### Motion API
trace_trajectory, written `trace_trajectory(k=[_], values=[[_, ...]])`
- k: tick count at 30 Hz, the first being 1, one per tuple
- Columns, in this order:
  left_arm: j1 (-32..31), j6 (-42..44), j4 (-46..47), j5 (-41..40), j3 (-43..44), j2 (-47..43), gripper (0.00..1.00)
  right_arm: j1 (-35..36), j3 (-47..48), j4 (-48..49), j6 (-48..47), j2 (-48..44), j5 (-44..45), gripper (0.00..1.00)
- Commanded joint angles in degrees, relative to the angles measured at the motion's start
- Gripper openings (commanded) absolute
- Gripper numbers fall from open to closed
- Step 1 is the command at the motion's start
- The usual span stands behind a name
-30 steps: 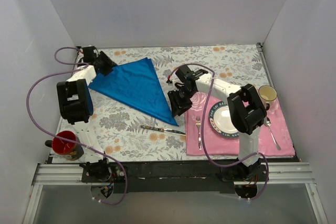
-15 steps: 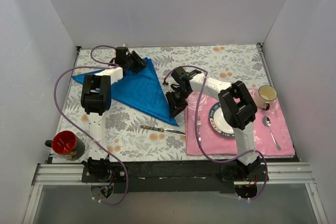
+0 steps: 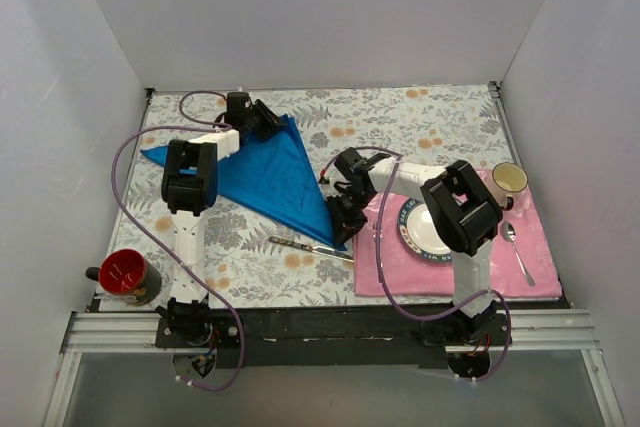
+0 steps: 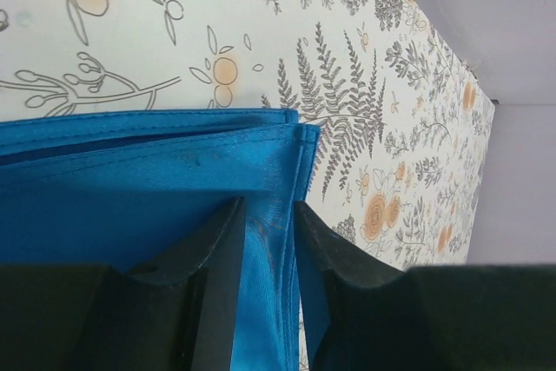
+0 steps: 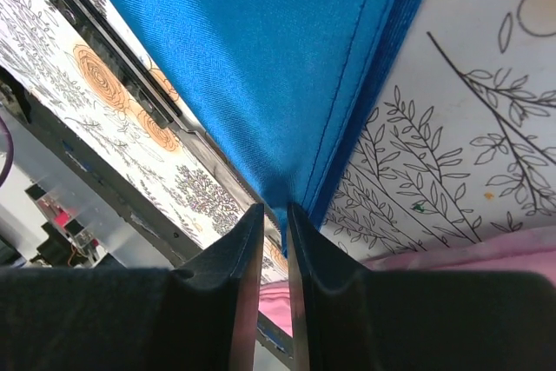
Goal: Fold the napkin, place the utensils inside, and roll it up
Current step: Fold the napkin
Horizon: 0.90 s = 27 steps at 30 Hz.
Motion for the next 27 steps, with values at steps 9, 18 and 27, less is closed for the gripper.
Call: trace_trajectory(k=[9,18,27], values=[[-0.4,5.2,-24.2,-6.0,9.0,-10.3,0.39,0.1,15.3,-10.9,-5.4,-0.5,5.1,0.35],[-9.8,-3.2,-54.5,-26.8,-6.2,-31.2,0.47,0.1,8.8,-17.0,-6.5,-14.3,18.0,0.74],[-24.4,-37.2,-72.6,-28.1,-16.5,-40.4,0.72,0.2,-1.4,-15.2,-5.6,-27.5,19.0,0.75]])
